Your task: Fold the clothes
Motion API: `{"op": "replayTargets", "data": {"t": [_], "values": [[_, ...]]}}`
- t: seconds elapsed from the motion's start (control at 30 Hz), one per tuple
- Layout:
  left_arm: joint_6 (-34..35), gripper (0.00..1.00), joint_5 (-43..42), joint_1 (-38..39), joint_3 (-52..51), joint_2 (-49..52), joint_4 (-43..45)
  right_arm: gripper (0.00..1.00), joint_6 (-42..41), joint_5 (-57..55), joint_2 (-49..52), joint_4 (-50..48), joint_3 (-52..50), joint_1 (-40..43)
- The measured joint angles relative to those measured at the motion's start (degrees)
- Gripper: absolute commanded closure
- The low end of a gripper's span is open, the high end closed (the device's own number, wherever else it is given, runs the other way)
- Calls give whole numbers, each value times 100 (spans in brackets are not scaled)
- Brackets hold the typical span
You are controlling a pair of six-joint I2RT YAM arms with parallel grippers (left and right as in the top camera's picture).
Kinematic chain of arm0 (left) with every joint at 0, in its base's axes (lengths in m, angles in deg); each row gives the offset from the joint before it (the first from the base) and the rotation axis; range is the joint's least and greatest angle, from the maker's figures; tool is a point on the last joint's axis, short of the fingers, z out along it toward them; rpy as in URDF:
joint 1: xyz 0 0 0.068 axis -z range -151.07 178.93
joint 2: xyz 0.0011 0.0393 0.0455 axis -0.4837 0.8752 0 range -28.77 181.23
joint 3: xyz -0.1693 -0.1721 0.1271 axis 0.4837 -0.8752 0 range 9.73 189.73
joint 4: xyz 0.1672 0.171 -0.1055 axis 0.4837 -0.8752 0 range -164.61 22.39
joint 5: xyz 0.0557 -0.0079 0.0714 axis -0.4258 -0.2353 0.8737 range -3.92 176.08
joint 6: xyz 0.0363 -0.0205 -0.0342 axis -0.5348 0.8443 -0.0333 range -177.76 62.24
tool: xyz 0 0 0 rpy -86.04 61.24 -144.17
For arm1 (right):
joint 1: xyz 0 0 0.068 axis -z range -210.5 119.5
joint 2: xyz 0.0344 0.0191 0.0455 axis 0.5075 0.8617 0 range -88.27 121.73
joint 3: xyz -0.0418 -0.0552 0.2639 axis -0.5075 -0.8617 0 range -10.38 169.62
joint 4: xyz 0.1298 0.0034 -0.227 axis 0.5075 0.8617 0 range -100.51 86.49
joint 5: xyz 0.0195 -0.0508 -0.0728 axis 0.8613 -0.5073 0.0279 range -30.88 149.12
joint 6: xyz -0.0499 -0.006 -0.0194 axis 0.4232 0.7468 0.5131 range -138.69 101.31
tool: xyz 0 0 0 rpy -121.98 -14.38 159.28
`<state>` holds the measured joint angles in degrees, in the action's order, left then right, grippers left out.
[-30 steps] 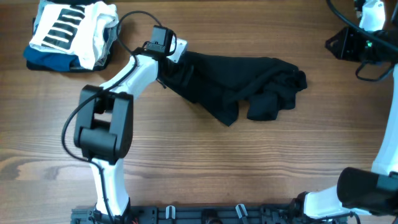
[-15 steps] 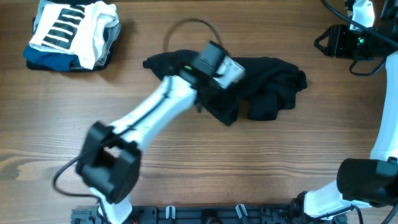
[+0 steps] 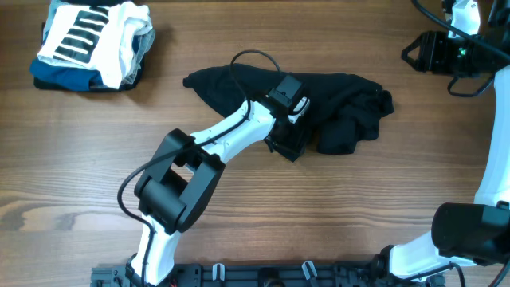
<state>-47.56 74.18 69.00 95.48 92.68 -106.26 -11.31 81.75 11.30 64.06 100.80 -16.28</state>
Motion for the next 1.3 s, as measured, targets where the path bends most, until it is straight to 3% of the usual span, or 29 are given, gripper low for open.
{"op": "replayTargets", "data": {"t": [0.3, 0.53, 0.7, 0.73, 0.83, 1.03, 1.17, 1.3], "values": [[-131, 26, 214, 175, -2, 15, -59, 40, 0, 0, 0, -68, 0, 0], [-697, 26, 1462, 1119, -2, 61, -184, 39, 0, 0, 0, -90, 0, 0], [-791, 39, 1648, 1156, -4, 66, -199, 40, 0, 0, 0, -87, 0, 0], [-822, 50, 1657, 1156, -2, 76, -175, 40, 0, 2, 0, -83, 0, 0], [-901, 96, 1668, 1156, 7, 107, -48, 41, 0, 2, 0, -31, 0, 0], [-949, 96, 1843, 1141, 17, 133, 74, 41, 0, 0, 0, -24, 0, 0], [-946, 96, 1843, 1045, -20, -28, -431, 41, 0, 2, 0, -24, 0, 0], [-732, 96, 1797, 385, -92, -1139, -1080, 41, 0, 2, 11, -28, -2, 0]]}}
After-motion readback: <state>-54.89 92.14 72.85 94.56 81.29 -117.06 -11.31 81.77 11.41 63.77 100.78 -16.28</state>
